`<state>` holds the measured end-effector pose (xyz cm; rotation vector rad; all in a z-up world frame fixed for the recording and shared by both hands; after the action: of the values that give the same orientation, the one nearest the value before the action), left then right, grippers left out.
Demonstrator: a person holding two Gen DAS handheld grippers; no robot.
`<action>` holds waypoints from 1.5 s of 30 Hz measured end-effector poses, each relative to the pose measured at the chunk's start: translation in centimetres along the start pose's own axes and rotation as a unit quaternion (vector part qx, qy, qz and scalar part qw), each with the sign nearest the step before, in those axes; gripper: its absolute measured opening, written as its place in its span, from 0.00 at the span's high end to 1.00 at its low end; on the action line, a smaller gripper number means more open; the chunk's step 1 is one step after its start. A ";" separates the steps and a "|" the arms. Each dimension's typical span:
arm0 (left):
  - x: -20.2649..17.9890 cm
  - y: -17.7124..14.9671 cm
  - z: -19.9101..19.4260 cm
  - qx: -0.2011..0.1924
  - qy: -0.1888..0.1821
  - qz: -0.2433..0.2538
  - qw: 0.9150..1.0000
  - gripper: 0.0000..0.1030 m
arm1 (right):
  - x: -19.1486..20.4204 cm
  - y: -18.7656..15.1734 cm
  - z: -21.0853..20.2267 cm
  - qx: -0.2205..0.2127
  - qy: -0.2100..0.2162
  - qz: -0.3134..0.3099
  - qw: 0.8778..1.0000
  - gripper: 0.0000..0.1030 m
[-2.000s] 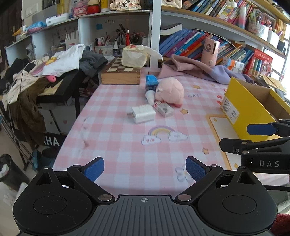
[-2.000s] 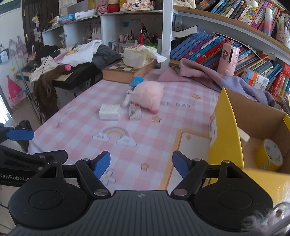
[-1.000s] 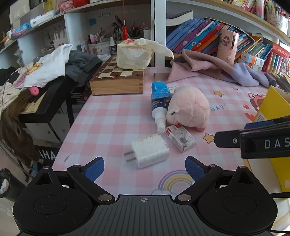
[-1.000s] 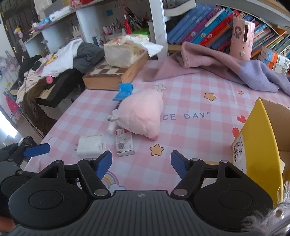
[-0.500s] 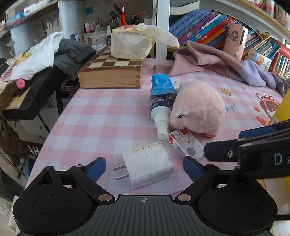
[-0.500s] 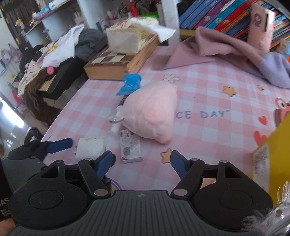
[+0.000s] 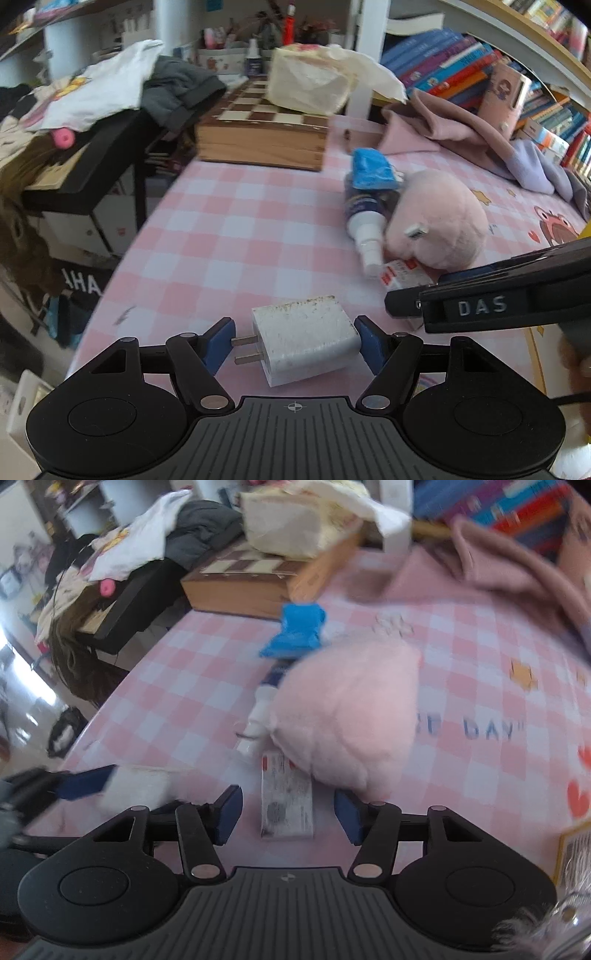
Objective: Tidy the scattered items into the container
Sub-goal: 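Grasp the small white-and-red card box with the right tool, then carry the charger plug and card box toward the yellow box with both tools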
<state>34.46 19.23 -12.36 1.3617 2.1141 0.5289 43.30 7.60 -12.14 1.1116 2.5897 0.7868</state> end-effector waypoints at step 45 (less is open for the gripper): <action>-1.1 -9.4 -19.3 -0.066 -0.113 0.038 0.991 0.31 | 9.9 -11.2 -20.6 -0.133 -0.052 -0.008 0.990 0.73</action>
<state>15.81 13.90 -2.97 1.3635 1.8208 0.5102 21.64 0.34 -1.05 1.0224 2.3220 1.0075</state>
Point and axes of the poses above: each gripper's, at about its wrist camera, not at the fingertips, and z roughly the way its jaws point, x to its left, y to its top, the point moved 6 cm from there along z, roughly the way its jaws point, and after that the axes turned 15 degrees about -z, right-handed, at the moved point
